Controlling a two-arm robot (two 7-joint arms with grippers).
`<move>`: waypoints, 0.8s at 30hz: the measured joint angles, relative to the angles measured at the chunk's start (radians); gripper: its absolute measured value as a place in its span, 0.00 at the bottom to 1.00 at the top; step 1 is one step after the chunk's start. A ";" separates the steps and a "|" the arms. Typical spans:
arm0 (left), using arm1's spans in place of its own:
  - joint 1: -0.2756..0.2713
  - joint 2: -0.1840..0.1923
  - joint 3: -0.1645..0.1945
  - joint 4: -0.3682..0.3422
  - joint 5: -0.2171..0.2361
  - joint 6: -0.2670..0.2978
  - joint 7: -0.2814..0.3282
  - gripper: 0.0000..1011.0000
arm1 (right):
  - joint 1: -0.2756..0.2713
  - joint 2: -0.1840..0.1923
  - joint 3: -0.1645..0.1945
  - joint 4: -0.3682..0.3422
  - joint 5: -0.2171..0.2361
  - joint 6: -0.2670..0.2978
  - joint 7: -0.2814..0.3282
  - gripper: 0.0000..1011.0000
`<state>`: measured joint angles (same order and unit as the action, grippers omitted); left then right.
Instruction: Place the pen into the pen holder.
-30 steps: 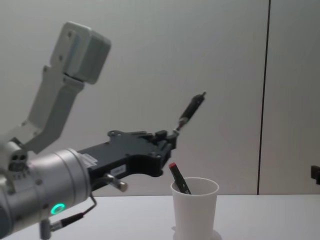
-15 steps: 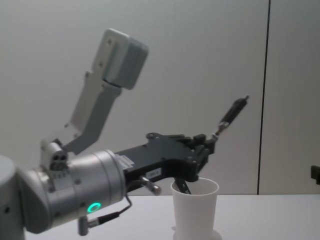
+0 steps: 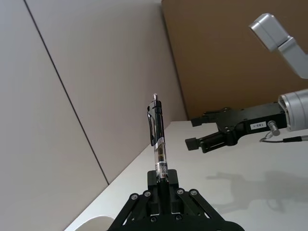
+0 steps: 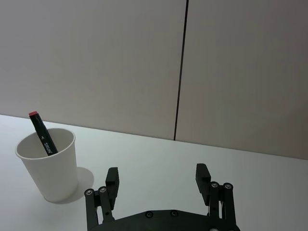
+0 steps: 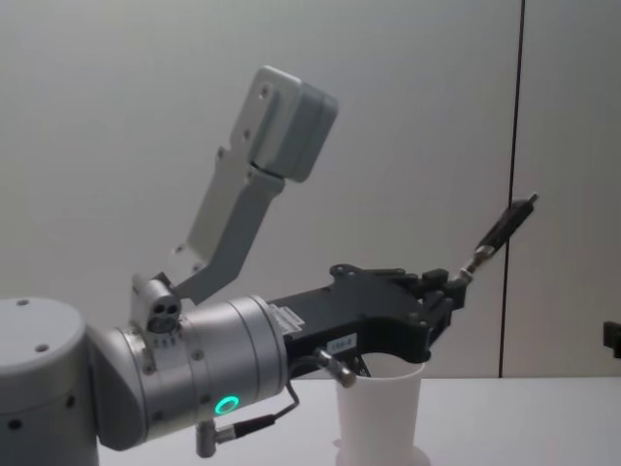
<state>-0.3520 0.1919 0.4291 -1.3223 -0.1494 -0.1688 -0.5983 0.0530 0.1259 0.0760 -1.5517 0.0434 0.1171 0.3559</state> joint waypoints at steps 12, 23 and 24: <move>-0.009 -0.010 0.015 0.016 -0.011 -0.009 -0.053 0.13 | 0.000 0.000 0.000 0.000 0.000 0.000 0.000 0.99; 0.012 0.002 0.025 -0.011 -0.032 0.004 -0.082 0.13 | 0.000 0.000 0.000 0.000 0.000 0.000 0.000 0.99; 0.013 0.003 0.026 -0.013 -0.033 0.005 -0.082 0.13 | 0.000 0.000 0.000 0.000 0.000 0.000 0.000 0.99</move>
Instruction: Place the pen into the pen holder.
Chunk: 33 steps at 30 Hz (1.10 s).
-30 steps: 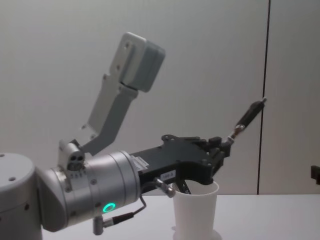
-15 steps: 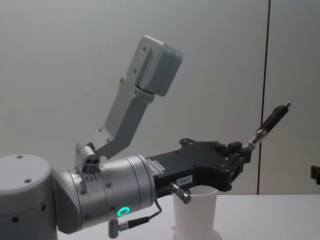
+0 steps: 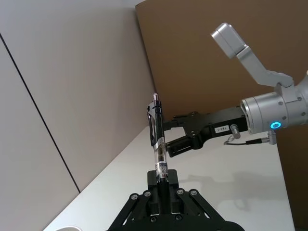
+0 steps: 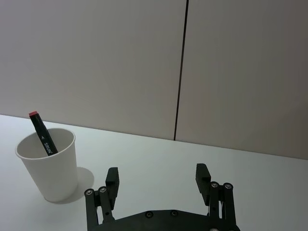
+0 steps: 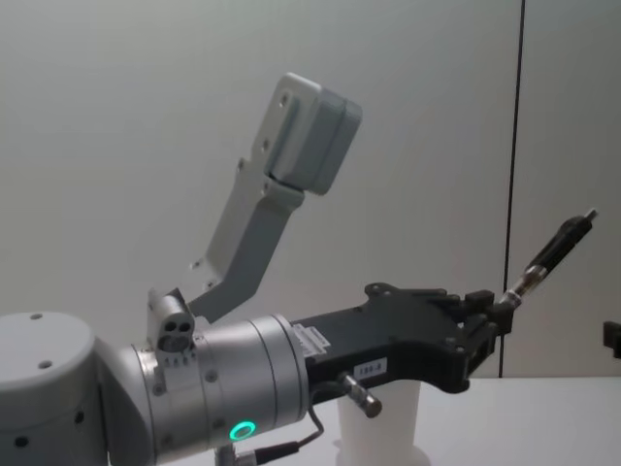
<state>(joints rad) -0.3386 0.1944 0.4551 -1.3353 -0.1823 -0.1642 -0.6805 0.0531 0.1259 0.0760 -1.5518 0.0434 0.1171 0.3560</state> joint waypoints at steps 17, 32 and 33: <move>0.026 0.021 0.005 -0.040 -0.020 0.016 -0.004 0.13 | 0.000 0.000 0.000 0.000 0.000 0.000 0.000 0.99; 0.033 0.028 0.006 -0.051 -0.027 0.022 -0.006 0.13 | -0.006 0.005 0.003 -0.006 0.020 -0.009 0.011 0.99; 0.033 0.028 0.006 -0.051 -0.027 0.023 -0.006 0.13 | -0.006 0.006 0.004 -0.006 0.022 -0.009 0.012 0.99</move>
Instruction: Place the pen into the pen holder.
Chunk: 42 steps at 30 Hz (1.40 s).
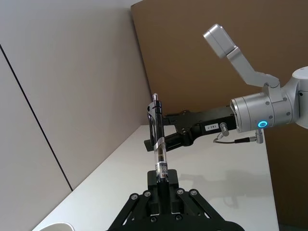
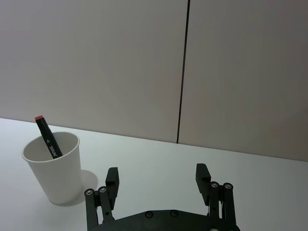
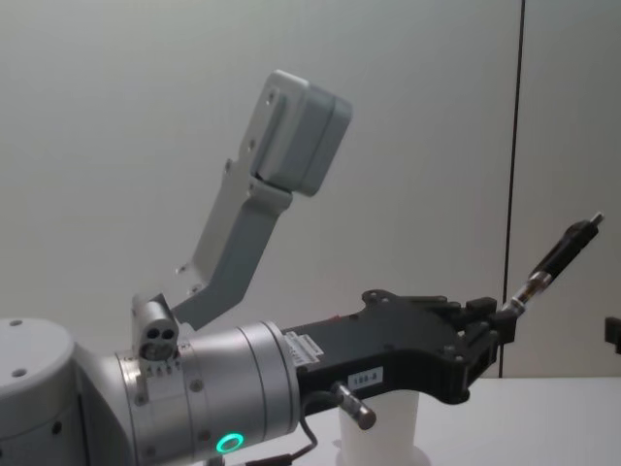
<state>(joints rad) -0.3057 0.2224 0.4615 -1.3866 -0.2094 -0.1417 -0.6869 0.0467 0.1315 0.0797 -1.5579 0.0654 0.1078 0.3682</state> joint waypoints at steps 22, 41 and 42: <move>0.002 0.002 0.000 -0.004 -0.002 0.002 -0.001 0.13 | -0.019 0.047 0.041 -0.024 0.190 0.076 0.157 0.99; 0.002 0.003 0.000 -0.004 -0.002 0.002 -0.001 0.13 | -0.037 0.105 0.074 -0.038 0.423 0.257 0.384 0.99; 0.002 0.003 0.000 -0.004 -0.002 0.002 -0.001 0.13 | -0.039 0.106 0.074 -0.040 0.430 0.262 0.391 0.99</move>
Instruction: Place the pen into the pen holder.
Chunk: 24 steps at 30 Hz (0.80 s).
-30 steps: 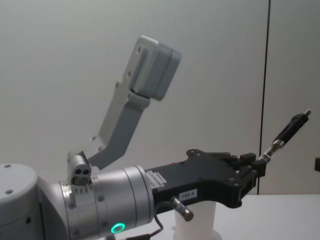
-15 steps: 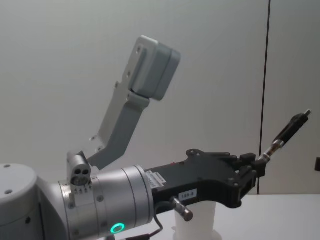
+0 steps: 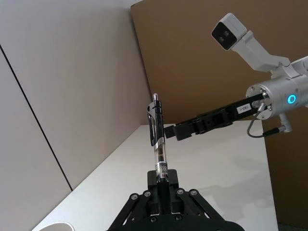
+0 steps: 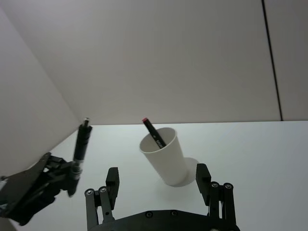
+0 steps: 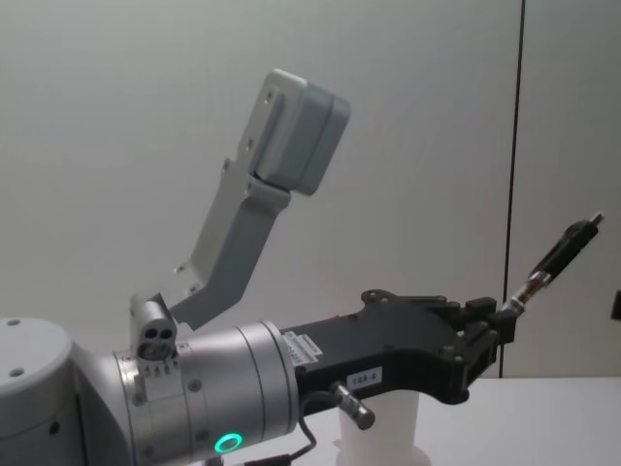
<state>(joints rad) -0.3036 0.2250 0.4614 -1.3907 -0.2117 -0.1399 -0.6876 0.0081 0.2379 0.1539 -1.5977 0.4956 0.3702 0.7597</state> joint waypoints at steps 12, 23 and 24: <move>0.000 0.000 0.000 0.000 0.000 0.000 0.000 0.13 | -0.020 0.015 -0.001 -0.027 0.097 0.063 0.077 0.99; 0.000 0.000 0.000 0.000 0.000 0.000 0.000 0.13 | -0.033 0.023 -0.008 -0.045 0.180 0.100 0.109 0.99; 0.000 0.000 0.000 0.000 0.000 0.000 0.000 0.13 | -0.035 0.023 -0.009 -0.047 0.190 0.103 0.107 0.99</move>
<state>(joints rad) -0.3037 0.2249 0.4614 -1.3907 -0.2116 -0.1399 -0.6876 -0.0269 0.2612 0.1448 -1.6450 0.6854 0.4733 0.8669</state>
